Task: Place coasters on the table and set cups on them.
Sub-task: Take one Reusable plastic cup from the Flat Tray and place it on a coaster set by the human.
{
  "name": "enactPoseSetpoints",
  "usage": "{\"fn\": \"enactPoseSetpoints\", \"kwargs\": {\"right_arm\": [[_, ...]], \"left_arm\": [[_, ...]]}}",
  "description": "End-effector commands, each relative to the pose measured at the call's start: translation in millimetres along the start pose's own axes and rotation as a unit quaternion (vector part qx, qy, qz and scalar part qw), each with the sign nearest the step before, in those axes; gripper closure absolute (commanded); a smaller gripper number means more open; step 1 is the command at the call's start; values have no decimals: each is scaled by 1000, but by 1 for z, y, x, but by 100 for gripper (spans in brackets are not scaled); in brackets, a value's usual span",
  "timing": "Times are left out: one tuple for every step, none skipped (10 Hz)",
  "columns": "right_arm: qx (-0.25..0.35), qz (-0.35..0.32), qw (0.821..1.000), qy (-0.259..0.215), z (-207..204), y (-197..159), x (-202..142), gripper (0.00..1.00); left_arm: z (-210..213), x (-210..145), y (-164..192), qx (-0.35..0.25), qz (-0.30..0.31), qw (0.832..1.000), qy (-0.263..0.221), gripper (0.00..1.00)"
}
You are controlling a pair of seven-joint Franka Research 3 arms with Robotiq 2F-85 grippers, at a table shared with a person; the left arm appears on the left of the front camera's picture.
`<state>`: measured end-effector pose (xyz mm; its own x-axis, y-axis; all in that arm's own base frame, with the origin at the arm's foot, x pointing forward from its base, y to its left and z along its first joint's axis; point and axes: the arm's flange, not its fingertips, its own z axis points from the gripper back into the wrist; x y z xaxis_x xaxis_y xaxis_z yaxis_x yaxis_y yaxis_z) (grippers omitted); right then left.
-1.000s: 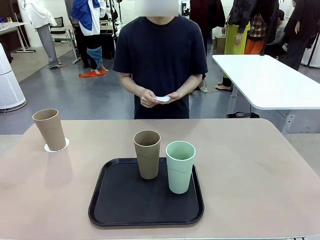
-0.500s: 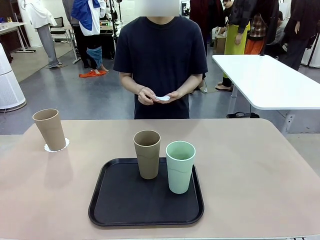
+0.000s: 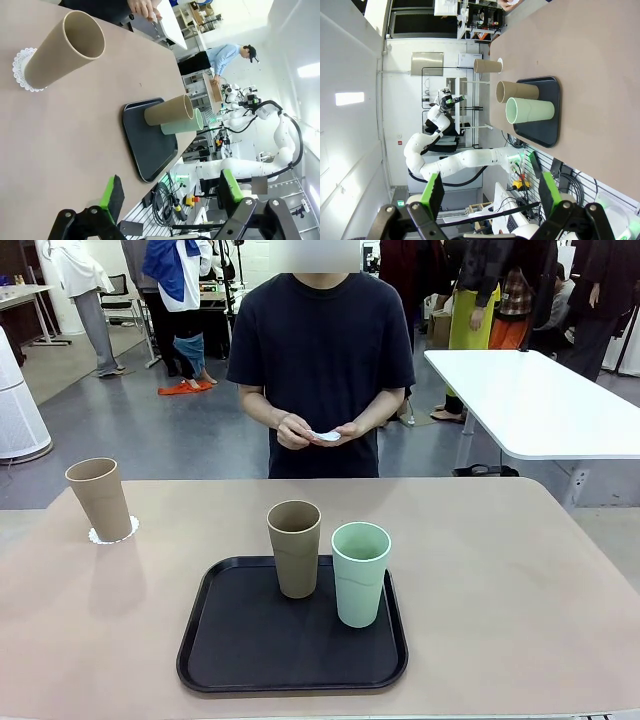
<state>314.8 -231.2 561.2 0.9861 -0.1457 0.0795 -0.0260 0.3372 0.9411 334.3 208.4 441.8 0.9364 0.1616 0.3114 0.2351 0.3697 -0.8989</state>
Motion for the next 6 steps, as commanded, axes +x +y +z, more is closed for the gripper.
{"fn": "enactPoseSetpoints", "kwargs": {"right_arm": [[1,7,1000,-2,-1,0,1,0],[1,7,1000,-2,-1,0,1,0],[1,7,1000,-2,-1,0,1,0],[1,7,1000,-2,-1,0,1,0],[1,7,1000,-2,-1,0,1,0],[1,7,1000,-2,-1,0,1,0]], "left_arm": [[2,3,-3,-5,-4,1000,-2,0],[2,3,-3,-5,-4,1000,-2,0],[2,3,-3,-5,-4,1000,-2,0],[2,3,-3,-5,-4,1000,-2,0],[2,3,-3,-5,-4,1000,-2,0],[2,3,-3,-5,-4,1000,-2,0]]}}
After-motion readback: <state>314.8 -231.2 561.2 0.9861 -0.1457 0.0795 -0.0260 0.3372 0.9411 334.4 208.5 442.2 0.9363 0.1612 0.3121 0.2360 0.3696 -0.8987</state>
